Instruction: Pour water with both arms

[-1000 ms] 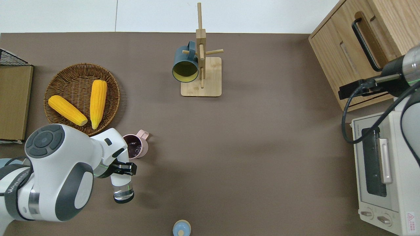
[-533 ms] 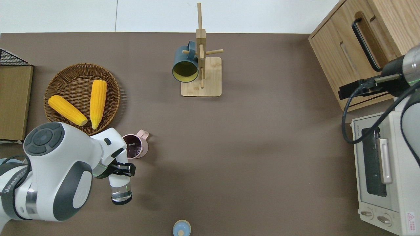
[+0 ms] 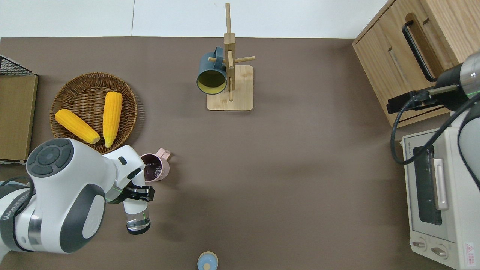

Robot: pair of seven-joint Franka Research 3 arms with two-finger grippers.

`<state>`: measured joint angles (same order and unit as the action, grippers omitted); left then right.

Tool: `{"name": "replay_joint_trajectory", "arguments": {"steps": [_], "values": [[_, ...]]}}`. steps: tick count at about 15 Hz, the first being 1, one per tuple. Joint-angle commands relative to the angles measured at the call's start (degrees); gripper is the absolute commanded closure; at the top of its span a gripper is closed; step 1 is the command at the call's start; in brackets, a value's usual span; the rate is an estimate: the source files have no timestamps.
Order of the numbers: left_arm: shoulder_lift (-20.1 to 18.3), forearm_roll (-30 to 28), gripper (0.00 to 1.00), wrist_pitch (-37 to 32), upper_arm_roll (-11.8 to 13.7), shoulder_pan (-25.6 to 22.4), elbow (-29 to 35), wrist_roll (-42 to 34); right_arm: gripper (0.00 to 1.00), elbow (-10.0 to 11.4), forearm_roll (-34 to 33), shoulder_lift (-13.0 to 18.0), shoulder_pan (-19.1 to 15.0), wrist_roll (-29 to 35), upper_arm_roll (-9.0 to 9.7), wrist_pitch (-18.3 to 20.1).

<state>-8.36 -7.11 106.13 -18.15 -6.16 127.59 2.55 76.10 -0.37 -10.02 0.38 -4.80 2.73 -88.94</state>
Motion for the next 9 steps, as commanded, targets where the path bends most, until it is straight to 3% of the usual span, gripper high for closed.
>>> {"name": "replay_joint_trajectory", "arguments": {"steps": [1, 5, 9], "values": [[0.0, 1.5, 1.00, -2.2, 0.0, 0.5, -2.1, 1.7, 0.011, 0.6, -0.2, 0.9, -0.4, -1.3, 0.26, 0.3], [-0.9, 1.3, 1.00, -2.2, 0.0, 0.7, -1.8, 1.8, 0.011, 0.6, -0.2, 0.9, -0.4, -1.3, 0.26, 0.3], [-5.5, -0.4, 1.00, 0.9, 0.5, 0.4, 2.1, 1.7, 0.011, 0.6, -0.2, 0.9, -0.4, -1.3, 0.26, 0.3]]}}
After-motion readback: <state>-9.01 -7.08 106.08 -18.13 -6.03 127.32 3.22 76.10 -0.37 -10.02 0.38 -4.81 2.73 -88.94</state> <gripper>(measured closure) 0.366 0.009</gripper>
